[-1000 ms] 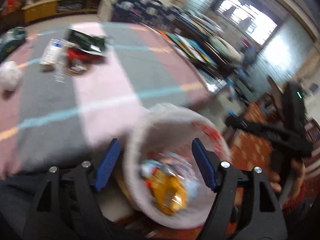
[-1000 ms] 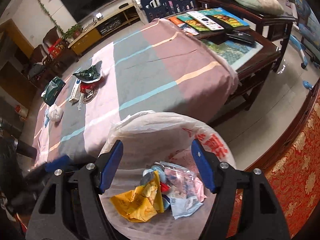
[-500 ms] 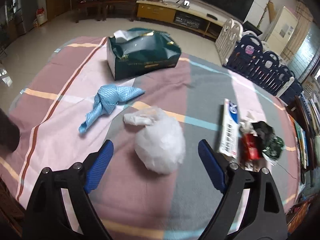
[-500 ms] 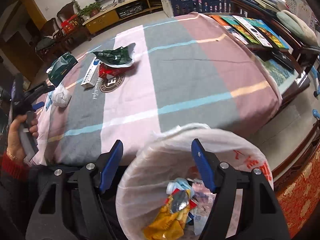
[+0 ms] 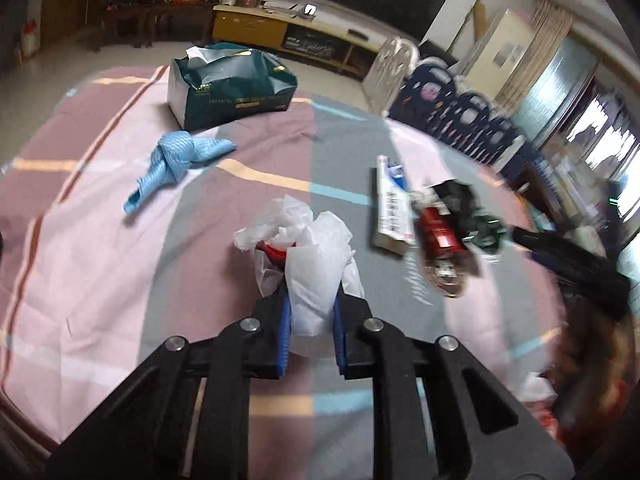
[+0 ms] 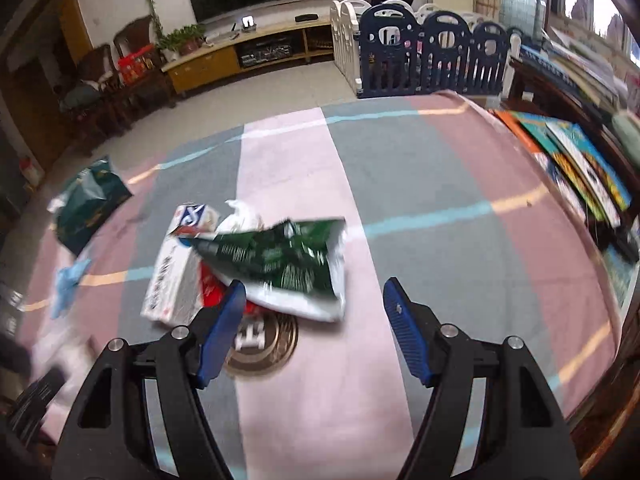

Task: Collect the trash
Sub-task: 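Grasp the green wafer package with the right tool while the left tool regrasps the white bag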

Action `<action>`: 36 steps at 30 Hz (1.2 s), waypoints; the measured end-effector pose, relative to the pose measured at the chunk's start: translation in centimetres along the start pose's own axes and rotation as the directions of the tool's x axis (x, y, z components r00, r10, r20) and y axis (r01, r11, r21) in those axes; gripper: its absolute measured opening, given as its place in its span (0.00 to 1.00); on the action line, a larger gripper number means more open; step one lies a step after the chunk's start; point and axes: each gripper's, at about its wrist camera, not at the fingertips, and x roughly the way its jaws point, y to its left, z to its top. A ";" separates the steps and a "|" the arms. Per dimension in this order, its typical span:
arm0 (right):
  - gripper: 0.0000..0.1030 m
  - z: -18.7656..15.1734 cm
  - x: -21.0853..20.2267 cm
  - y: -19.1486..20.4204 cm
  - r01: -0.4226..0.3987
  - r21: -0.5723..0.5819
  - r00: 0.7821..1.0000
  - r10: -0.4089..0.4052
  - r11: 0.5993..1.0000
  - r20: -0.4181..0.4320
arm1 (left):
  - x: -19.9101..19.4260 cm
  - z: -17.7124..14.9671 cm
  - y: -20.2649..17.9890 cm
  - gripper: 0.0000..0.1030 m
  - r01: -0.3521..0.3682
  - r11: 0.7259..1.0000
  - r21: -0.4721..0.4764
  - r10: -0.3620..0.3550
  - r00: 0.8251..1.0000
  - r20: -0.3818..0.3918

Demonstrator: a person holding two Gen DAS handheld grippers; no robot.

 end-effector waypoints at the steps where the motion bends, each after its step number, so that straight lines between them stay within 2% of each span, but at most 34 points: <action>1: 0.68 0.4 1.2 0.6 0.020 -0.013 1.000 -0.020 1.000 -0.008 | -0.7 -0.2 0.1 0.18 0.022 1.000 0.003 -0.022 1.000 0.011; 3: 0.63 0.5 2.7 1.0 0.033 -0.024 0.999 -0.034 0.999 -0.040 | -1.7 -0.7 0.3 0.19 0.036 0.999 0.014 -0.036 0.999 0.018; 5: 0.20 0.1 3.4 1.1 0.020 -0.024 0.996 -0.022 1.000 -0.083 | -2.0 -1.0 0.9 0.19 0.050 0.999 -0.008 -0.050 0.999 0.010; 7: 0.08 -0.9 2.9 1.0 -0.037 -0.006 0.994 0.036 0.999 -0.104 | -1.5 -1.1 1.9 0.20 0.078 0.996 -0.053 -0.079 0.997 -0.012; 10: 0.05 -2.9 0.6 1.2 -0.082 -0.024 0.992 0.079 0.996 -0.102 | -0.8 -1.5 2.8 0.21 0.111 0.986 -0.125 -0.117 0.992 -0.048; 12: 0.05 -4.5 -0.9 1.4 -0.145 -0.011 0.982 0.143 0.989 -0.122 | -0.8 -1.6 3.0 0.21 0.114 0.984 -0.141 -0.122 0.991 -0.051; 15: 0.05 -7.3 -2.4 2.1 -0.233 0.007 0.957 0.230 0.973 -0.177 | -1.1 -1.8 3.0 0.21 0.118 0.982 -0.149 -0.126 0.991 -0.044; 18: 0.07 -10.2 -3.4 3.4 -0.270 -0.009 0.935 0.260 0.963 -0.242 | -1.2 -2.3 3.1 0.25 0.117 0.980 -0.161 -0.127 0.991 -0.051; 21: 0.34 -12.2 -4.3 4.3 -0.283 -0.035 0.916 0.259 0.959 -0.308 | -1.2 -2.8 3.4 0.33 0.102 0.979 -0.176 -0.115 0.991 -0.062; 22: 0.45 -12.5 -5.0 4.4 -0.286 -0.035 0.915 0.262 0.958 -0.306 | -1.3 -2.9 3.6 0.34 0.101 0.979 -0.180 -0.113 0.992 -0.061; 24: 0.49 -13.1 -6.6 4.3 -0.273 -0.050 0.928 0.249 0.961 -0.277 | -1.4 -2.9 3.7 0.39 0.096 0.978 -0.184 -0.108 0.992 -0.058; 27: 0.50 -12.6 -9.0 3.5 -0.200 -0.072 0.968 0.186 0.977 -0.171 | -1.3 -3.0 3.8 0.44 0.091 0.978 -0.186 -0.105 0.992 -0.064; 28: 0.52 -12.0 -9.6 3.2 -0.173 -0.067 0.978 0.163 0.983 -0.127 | -1.2 -3.0 3.8 0.49 0.087 0.978 -0.188 -0.101 0.992 -0.069; 31: 0.60 -9.9 -9.5 2.2 -0.094 -0.029 0.993 0.092 0.995 -0.068 | -1.1 -3.1 3.9 0.62 0.080 0.976 -0.203 -0.096 0.993 -0.071; 36: 0.60 -7.1 -4.2 1.7 0.022 0.044 0.995 -0.018 0.999 -0.100 | -0.6 -3.3 4.1 0.65 0.065 0.975 -0.214 -0.088 0.991 -0.099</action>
